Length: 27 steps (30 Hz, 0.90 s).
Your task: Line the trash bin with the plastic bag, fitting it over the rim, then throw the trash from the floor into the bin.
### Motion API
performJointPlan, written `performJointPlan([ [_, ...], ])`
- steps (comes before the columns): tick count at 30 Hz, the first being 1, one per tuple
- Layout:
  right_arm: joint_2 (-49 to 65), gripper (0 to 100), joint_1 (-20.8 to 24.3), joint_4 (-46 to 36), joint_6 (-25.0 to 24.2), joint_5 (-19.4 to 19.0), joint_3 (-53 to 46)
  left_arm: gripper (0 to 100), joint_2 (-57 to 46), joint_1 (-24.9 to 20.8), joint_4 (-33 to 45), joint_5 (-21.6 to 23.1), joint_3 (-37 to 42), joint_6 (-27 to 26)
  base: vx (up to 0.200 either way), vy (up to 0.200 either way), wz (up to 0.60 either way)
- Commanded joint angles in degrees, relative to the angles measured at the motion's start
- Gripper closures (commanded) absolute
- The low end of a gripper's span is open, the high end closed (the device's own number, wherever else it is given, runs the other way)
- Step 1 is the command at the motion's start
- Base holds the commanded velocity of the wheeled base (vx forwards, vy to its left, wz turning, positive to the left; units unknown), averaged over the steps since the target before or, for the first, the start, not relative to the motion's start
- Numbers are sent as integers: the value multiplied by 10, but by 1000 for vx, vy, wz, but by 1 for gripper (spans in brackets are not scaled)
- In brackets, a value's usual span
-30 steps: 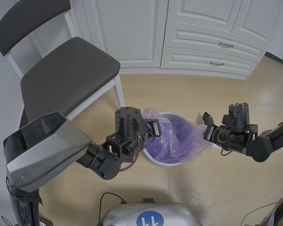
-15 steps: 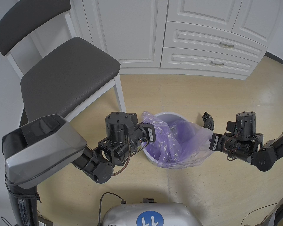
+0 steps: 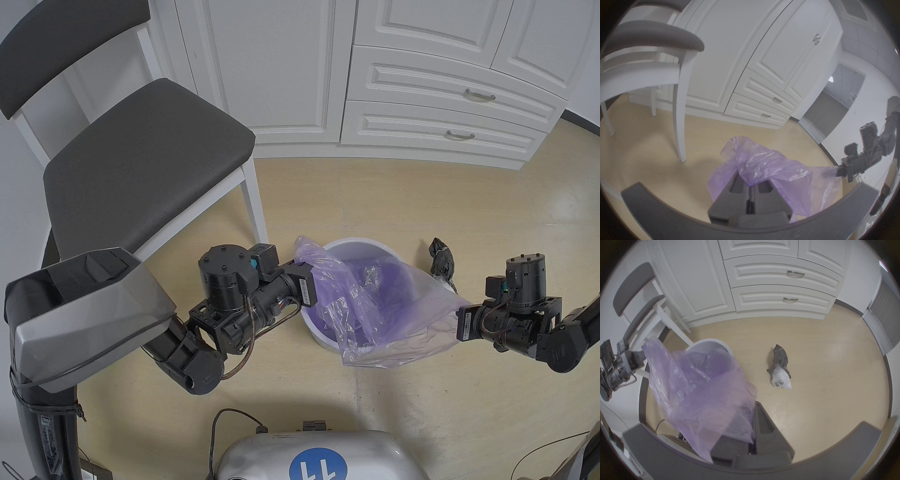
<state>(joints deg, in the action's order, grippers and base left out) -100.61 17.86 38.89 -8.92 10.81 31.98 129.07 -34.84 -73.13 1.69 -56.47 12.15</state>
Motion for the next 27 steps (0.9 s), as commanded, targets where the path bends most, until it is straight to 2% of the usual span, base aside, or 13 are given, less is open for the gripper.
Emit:
performJointPlan([
  [1, -20, 100, -16, 34, 31, 5, -24, 100, 16, 21, -73, 66, 53, -30, 0, 0, 0],
  [2, -25, 100, -22, 50, 39, 5, -30, 100, 18, 23, -92, 84, 61, -27, 0, 0, 0],
  [4, -26, 100, -24, 56, 42, 6, -31, 100, 18, 24, -98, 89, 63, -27, 0, 0, 0],
  [5, -32, 100, -34, 86, 57, 6, -43, 100, 21, 26, -109, 101, 68, -27, 0, 0, 0],
  [11, -34, 100, -32, 103, 98, 4, -74, 100, 13, 34, -93, 108, 90, -32, 0, 0, 0],
  [18, -27, 100, -21, 103, 135, 5, -104, 100, -66, 36, 16, 113, 135, -83, 0, 0, 0],
  [19, -26, 100, -21, 103, 139, 5, -107, 100, -89, 42, 61, 113, 141, -103, 0, 0, 0],
  [22, -28, 100, -19, 102, 140, 5, -110, 100, -98, 46, 91, 111, 143, -117, 0, 0, 0],
  [27, -34, 100, -5, 101, 140, 6, -116, 100, -88, 44, 97, 112, 150, -136, 0, 0, 0],
])
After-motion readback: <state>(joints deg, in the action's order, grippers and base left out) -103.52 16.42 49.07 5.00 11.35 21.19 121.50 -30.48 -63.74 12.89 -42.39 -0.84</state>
